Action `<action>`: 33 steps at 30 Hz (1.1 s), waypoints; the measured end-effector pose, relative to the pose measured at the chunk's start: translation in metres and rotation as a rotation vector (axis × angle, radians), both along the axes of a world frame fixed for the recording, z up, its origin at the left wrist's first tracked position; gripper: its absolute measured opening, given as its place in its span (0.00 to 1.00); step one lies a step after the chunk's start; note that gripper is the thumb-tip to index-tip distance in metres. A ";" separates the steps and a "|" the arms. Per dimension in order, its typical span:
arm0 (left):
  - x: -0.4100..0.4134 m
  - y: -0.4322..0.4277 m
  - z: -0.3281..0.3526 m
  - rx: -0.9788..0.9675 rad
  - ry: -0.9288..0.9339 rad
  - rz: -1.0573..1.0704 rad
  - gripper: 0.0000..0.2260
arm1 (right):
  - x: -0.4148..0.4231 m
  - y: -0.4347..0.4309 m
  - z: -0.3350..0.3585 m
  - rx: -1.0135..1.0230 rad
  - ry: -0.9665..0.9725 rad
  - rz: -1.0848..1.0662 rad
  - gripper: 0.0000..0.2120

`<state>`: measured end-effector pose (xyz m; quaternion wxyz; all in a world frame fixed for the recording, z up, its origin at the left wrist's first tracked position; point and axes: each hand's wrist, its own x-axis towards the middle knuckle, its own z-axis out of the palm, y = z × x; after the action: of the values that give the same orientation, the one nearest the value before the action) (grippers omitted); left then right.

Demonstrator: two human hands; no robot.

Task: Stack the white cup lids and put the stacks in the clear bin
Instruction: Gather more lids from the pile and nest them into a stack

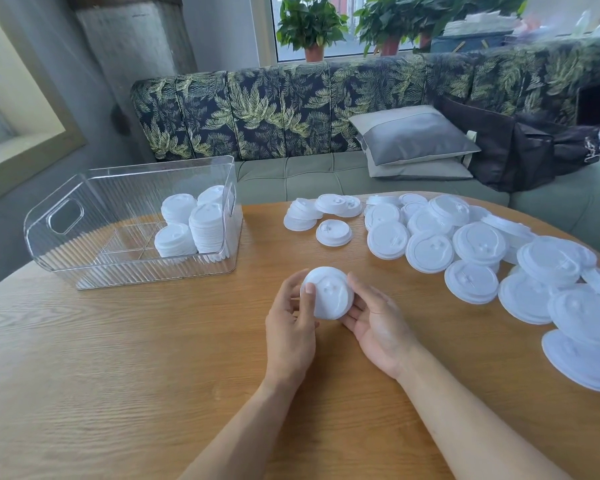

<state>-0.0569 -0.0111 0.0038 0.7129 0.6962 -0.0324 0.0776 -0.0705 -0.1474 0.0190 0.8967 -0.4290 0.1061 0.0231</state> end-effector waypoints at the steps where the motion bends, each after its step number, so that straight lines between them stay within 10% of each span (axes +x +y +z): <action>1: 0.000 0.000 -0.001 0.019 -0.009 -0.002 0.09 | 0.000 -0.001 0.000 0.015 0.008 0.002 0.18; 33: -0.004 -0.002 0.002 0.136 -0.106 -0.027 0.10 | -0.002 -0.004 -0.001 0.080 0.032 0.012 0.08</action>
<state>-0.0604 -0.0130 0.0058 0.6623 0.7374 -0.0846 0.1024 -0.0729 -0.1518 0.0178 0.9112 -0.3931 0.1167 0.0396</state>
